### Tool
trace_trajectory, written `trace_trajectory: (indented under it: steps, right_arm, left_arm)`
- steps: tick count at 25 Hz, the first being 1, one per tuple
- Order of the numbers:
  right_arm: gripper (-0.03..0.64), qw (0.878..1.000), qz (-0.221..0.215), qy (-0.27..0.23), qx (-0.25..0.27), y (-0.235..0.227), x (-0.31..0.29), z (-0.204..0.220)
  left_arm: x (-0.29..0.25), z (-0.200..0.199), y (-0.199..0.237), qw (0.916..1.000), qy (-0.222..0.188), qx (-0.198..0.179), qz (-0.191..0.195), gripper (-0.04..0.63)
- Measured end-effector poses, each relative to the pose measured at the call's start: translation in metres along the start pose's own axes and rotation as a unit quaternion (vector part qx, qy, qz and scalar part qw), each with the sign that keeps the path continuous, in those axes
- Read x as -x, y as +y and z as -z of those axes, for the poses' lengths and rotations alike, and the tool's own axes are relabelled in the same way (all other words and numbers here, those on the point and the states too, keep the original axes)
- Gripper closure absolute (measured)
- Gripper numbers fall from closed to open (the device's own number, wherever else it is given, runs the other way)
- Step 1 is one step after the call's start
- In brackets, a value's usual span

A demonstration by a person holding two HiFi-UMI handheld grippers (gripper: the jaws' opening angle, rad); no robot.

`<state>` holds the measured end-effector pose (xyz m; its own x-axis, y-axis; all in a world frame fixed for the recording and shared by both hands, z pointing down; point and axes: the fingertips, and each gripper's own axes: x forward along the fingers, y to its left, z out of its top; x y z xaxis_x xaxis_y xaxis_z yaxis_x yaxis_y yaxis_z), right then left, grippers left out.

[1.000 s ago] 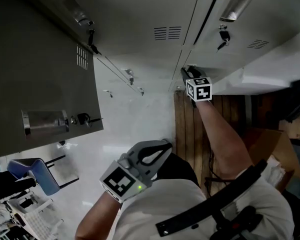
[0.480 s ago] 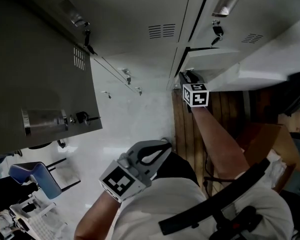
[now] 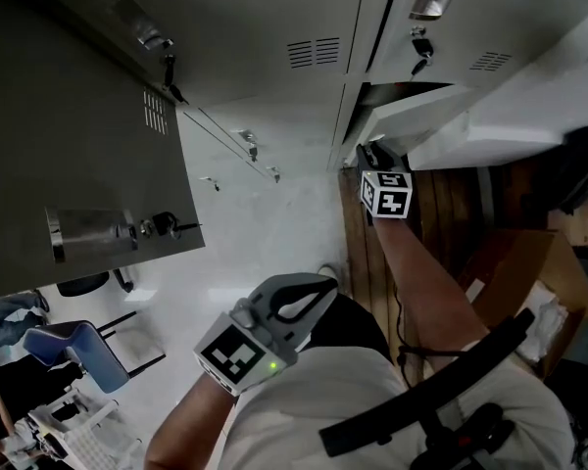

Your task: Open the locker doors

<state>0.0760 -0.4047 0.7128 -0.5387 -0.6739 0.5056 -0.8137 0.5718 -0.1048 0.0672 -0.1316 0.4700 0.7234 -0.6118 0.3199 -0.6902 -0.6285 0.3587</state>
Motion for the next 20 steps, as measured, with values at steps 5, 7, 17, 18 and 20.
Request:
trace_trajectory:
  steps: [5, 7, 17, 18, 20]
  right_arm:
    - [0.511, 1.0, 0.003, 0.003, -0.008, -0.003, 0.021, 0.013]
    - [0.511, 1.0, 0.001, 0.003, -0.011, -0.005, 0.03, 0.018]
    - [0.508, 1.0, 0.009, 0.015, -0.009, -0.023, 0.08, 0.047]
    - [0.508, 1.0, 0.011, 0.016, -0.009, -0.026, 0.085, 0.05]
    - [0.508, 1.0, 0.016, 0.02, -0.009, -0.032, 0.097, 0.057]
  left_arm:
    - [0.003, -0.002, -0.007, 0.9999, 0.0, -0.006, 0.008, 0.584]
    - [0.003, -0.003, -0.012, 0.9998, 0.0, -0.01, 0.014, 0.584]
    - [-0.01, -0.004, -0.04, 0.9983, 0.008, -0.021, 0.054, 0.584]
    - [-0.012, -0.005, -0.043, 0.998, 0.008, -0.023, 0.058, 0.584]
    - [-0.014, -0.005, -0.048, 0.9974, 0.011, -0.027, 0.065, 0.584]
